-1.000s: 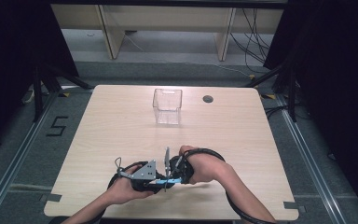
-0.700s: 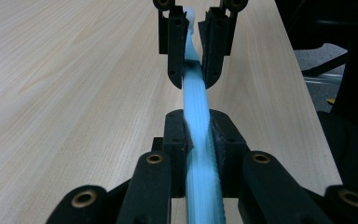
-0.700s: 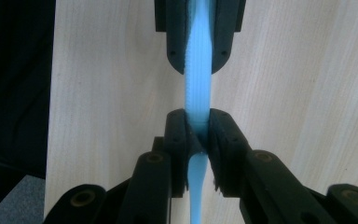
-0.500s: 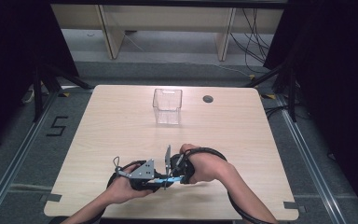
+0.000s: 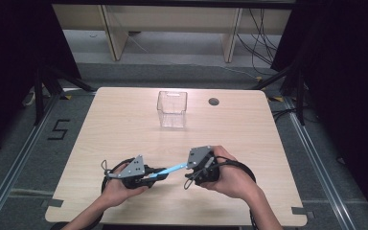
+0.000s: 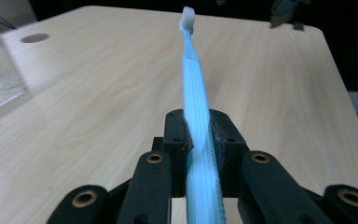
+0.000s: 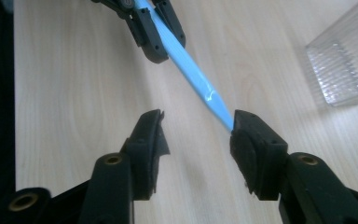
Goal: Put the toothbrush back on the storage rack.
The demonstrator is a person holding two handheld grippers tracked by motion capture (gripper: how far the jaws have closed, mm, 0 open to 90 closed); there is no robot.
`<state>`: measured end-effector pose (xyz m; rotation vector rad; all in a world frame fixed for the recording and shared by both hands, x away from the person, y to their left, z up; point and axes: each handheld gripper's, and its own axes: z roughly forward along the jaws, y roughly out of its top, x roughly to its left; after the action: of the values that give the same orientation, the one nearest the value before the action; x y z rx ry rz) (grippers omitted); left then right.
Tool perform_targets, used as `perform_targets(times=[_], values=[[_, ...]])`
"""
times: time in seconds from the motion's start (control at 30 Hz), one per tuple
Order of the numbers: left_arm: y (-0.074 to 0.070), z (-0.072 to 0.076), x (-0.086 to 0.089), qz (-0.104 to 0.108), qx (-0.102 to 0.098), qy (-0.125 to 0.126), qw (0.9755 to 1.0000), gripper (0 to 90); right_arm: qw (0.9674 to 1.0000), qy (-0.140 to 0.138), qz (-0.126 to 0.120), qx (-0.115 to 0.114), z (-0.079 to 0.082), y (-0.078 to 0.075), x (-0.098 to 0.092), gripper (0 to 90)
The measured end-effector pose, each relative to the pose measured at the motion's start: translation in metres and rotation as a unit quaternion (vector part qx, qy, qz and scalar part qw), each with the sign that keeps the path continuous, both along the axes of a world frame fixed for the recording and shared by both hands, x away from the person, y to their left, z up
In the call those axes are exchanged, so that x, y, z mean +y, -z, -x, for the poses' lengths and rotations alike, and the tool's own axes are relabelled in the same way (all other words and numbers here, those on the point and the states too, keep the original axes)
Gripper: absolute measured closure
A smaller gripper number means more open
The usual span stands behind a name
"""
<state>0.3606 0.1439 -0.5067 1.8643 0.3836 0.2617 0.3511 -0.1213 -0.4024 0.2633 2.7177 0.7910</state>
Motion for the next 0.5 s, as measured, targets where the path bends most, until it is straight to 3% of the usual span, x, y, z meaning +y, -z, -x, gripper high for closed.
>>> perform_targets(times=[0.07, 0.1, 0.17, 0.2, 0.23, 0.3, 0.33, 0.37, 0.4, 0.43, 0.47, 0.5], values=[[-0.001, 0.000, 0.005, 0.013, -0.007, -0.021, 0.9997, 77.9, 0.9989, 0.018, -0.043, -0.008, 0.001, 0.006, -0.006, 50.6], [-0.003, 0.000, 0.009, 0.026, -0.013, -0.038, 0.9989, 77.9, 0.9960, 0.040, -0.079, -0.011, 0.002, 0.012, -0.011, 49.7], [-0.004, 0.000, 0.011, 0.033, -0.016, -0.049, 0.9981, 77.9, 0.9945, 0.048, -0.093, -0.009, 0.002, 0.015, -0.013, 49.4], [-0.005, 0.000, 0.013, 0.040, -0.019, -0.057, 0.9974, 77.9, 0.9910, 0.064, -0.117, -0.010, 0.002, 0.019, -0.016, 49.3], [-0.006, -0.001, 0.016, 0.050, -0.023, -0.070, 0.9960, 77.9, 0.9840, 0.085, -0.156, -0.005, 0.002, 0.027, -0.021, 48.6], [-0.007, -0.001, 0.017, 0.055, -0.026, -0.079, 0.9950, 77.9, 0.9768, 0.102, -0.189, 0.001, 0.003, 0.034, -0.023, 48.6], [-0.008, -0.002, 0.018, 0.061, -0.032, -0.086, 0.9939, 77.9, 0.9768, 0.102, -0.189, 0.001, 0.003, 0.034, -0.023, 48.6], [-0.009, -0.002, 0.020, 0.075, -0.038, -0.094, 0.9920, 77.9, 0.9665, 0.120, -0.227, 0.000, 0.003, 0.044, -0.024, 49.1], [-0.009, -0.002, 0.020, 0.075, -0.038, -0.094, 0.9920, 77.9, 0.9665, 0.120, -0.227, 0.000, 0.003, 0.044, -0.024, 49.1], [-0.011, -0.001, 0.022, 0.076, -0.042, -0.102, 0.9910, 77.9, 0.9609, 0.133, -0.243, 0.006, 0.003, 0.048, -0.024, 49.1], [-0.012, -0.001, 0.023, 0.084, -0.046, -0.110, 0.9894, 77.9, 0.9476, 0.160, -0.276, 0.017, 0.001, 0.055, -0.023, 50.0], [-0.013, -0.002, 0.024, 0.089, -0.048, -0.114, 0.9883, 77.9, 0.9440, 0.166, -0.285, 0.015, 0.000, 0.057, -0.023, 50.2]])
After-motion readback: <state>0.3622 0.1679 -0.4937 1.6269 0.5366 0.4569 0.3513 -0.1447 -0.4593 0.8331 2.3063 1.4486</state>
